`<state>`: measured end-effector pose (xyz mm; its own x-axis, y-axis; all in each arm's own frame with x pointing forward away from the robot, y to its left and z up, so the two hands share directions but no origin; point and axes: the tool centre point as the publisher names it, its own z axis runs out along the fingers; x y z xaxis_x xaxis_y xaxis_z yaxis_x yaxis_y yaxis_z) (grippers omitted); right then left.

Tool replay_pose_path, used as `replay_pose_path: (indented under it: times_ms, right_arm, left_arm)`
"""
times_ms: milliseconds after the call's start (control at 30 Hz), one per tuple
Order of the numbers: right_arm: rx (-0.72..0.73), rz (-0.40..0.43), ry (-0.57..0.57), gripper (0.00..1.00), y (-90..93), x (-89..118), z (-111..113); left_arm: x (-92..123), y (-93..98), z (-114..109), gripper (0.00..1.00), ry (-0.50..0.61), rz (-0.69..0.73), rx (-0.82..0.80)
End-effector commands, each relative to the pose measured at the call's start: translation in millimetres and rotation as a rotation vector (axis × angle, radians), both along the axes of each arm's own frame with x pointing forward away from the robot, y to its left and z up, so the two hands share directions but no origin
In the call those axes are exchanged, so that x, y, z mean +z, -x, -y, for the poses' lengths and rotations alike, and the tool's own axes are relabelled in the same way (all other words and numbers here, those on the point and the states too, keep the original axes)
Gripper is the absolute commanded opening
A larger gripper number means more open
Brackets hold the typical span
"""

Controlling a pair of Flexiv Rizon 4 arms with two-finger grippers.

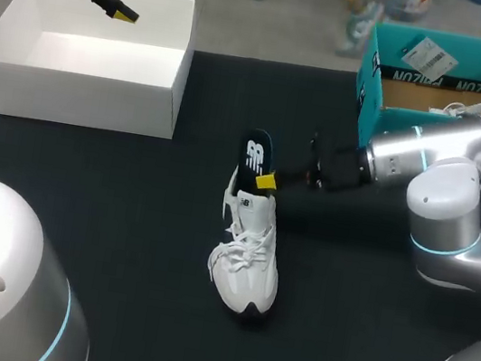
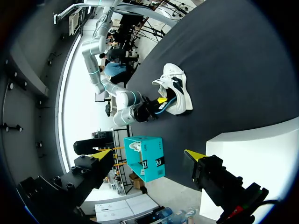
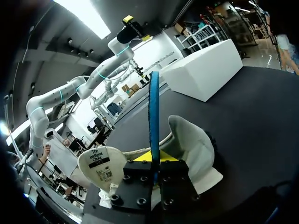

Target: Take the shoe out of the shoebox, open the shoe tongue, remove and reinsert the insole, then place the shoe into the shoebox

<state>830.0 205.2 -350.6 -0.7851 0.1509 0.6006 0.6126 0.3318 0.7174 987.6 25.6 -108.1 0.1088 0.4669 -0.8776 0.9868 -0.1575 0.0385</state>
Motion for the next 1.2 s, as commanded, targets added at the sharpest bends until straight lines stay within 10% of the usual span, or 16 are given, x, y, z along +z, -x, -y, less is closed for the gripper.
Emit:
replay_pose_path:
  times_ms: [33,200,233,267,433,667,800,1200]
  right_arm:
    - [0.028,-0.048,0.014,0.0,1.4,-9,-4]
    - [0.038,-0.073,0.021,0.0,7.6,-13,-4]
    - [0.033,-0.06,0.018,0.32,7.0,-11,-4]
    - [0.025,-0.046,0.023,0.39,5.8,-8,-3]
    - [0.016,0.003,0.043,0.49,0.9,7,-4]
    - [0.017,0.019,0.049,0.37,-5.0,12,-2]
    - [0.004,0.026,0.036,0.0,-8.1,9,-2]
    - [0.027,-0.068,-0.027,0.0,1.5,-10,-8]
  left_arm:
    - [0,0.1,0,1.0,-0.003,0.001,-0.001]
    - [0,0.1,0,1.0,-0.003,0.001,-0.001]
    - [0,0.1,0,1.0,-0.003,0.001,-0.001]
    - [0,0.1,0,1.0,-0.003,0.001,-0.001]
    - [0,0.1,0,1.0,-0.003,0.001,-0.001]
    - [0,0.1,0,1.0,-0.003,0.001,-0.001]
    - [0,0.1,0,1.0,-0.003,0.001,-0.001]
    - [0,0.1,0,1.0,-0.003,0.001,-0.001]
